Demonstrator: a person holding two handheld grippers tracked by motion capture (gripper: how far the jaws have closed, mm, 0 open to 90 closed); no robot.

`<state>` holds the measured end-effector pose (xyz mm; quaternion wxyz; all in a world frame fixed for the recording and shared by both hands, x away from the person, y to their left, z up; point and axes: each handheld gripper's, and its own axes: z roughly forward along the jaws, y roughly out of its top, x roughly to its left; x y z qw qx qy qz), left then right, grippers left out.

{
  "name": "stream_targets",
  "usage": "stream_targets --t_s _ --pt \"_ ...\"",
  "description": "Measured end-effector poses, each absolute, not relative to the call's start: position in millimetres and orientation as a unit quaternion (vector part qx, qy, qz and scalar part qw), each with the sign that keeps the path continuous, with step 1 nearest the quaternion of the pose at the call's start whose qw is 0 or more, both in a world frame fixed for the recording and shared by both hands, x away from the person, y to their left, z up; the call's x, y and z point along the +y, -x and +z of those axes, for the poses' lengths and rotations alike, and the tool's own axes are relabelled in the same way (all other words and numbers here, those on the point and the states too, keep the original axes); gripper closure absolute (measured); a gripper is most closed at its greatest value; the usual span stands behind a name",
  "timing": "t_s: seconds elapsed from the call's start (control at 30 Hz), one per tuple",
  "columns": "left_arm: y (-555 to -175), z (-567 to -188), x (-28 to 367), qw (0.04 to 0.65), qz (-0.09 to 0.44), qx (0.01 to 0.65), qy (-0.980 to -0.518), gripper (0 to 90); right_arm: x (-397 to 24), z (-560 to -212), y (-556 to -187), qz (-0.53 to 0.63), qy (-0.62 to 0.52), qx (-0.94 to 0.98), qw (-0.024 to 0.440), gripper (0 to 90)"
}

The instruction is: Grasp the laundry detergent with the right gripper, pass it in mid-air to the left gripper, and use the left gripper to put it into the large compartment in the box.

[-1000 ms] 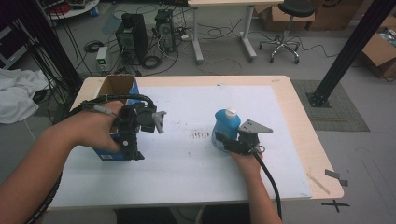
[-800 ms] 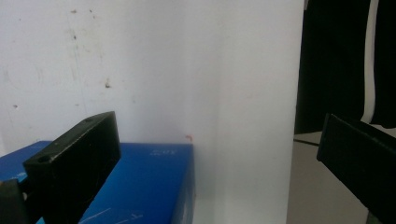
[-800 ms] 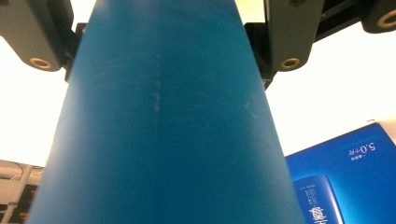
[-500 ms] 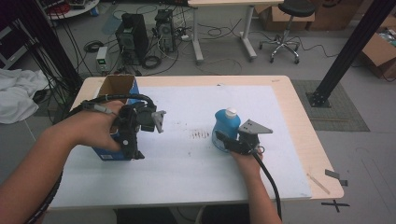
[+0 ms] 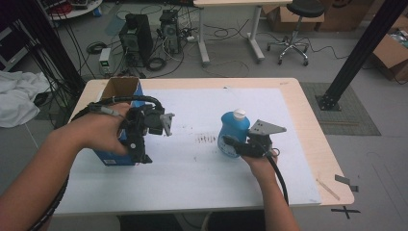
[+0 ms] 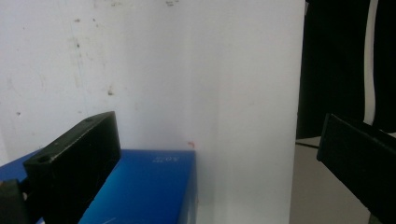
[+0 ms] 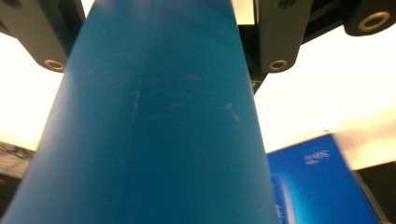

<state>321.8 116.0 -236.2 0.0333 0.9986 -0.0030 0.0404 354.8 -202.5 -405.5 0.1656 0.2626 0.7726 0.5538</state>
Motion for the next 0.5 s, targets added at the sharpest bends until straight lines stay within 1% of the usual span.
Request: stream_targets --t_s 0.23,0.27,0.3,0.5 --pt "-323 -233 104 0.031 0.041 -0.011 -0.999 0.1 -200 -377 -344 0.554 -0.201 0.797 0.132 45.7" --pt "-323 -233 104 0.031 0.041 -0.011 -0.999 0.1 -200 -377 -344 0.554 -0.201 0.797 0.132 45.7" --pt "-323 -233 100 0.029 0.04 -0.014 -0.999 0.1 -197 -370 -340 0.553 -0.179 0.805 0.12 45.6" --pt "-322 -232 90 0.025 0.039 -0.02 -0.999 0.1 -188 -364 -329 0.554 -0.14 0.815 0.095 45.5"
